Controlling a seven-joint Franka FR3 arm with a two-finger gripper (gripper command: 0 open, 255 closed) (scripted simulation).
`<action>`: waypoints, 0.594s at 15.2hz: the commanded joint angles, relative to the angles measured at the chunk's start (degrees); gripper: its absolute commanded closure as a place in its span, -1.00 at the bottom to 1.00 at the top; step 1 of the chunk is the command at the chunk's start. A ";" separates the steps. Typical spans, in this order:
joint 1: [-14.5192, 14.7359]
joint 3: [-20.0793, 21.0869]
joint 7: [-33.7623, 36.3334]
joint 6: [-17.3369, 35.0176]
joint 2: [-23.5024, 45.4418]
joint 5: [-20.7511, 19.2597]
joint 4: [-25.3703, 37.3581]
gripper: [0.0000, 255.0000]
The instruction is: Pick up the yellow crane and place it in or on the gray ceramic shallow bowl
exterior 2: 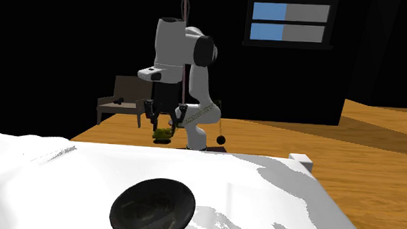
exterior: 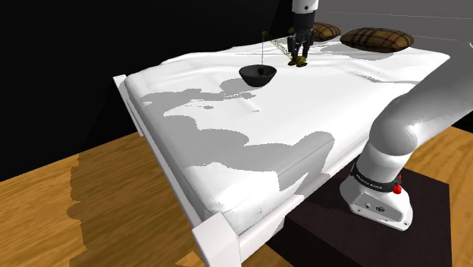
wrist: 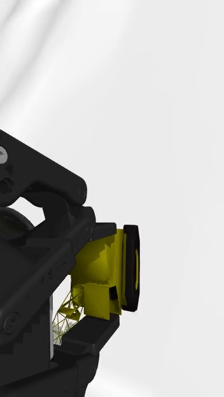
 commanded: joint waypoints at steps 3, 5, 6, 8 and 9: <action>0.28 -1.72 -2.08 1.58 9.26 1.41 7.79 1.00; 0.29 -2.46 -3.22 1.85 14.00 2.45 12.26 1.00; 0.25 -2.80 -3.81 1.86 16.39 3.03 14.62 1.00; 0.04 -3.40 -5.02 1.64 21.25 4.31 19.64 1.00; -0.14 -3.66 -5.63 1.40 23.71 5.01 22.30 1.00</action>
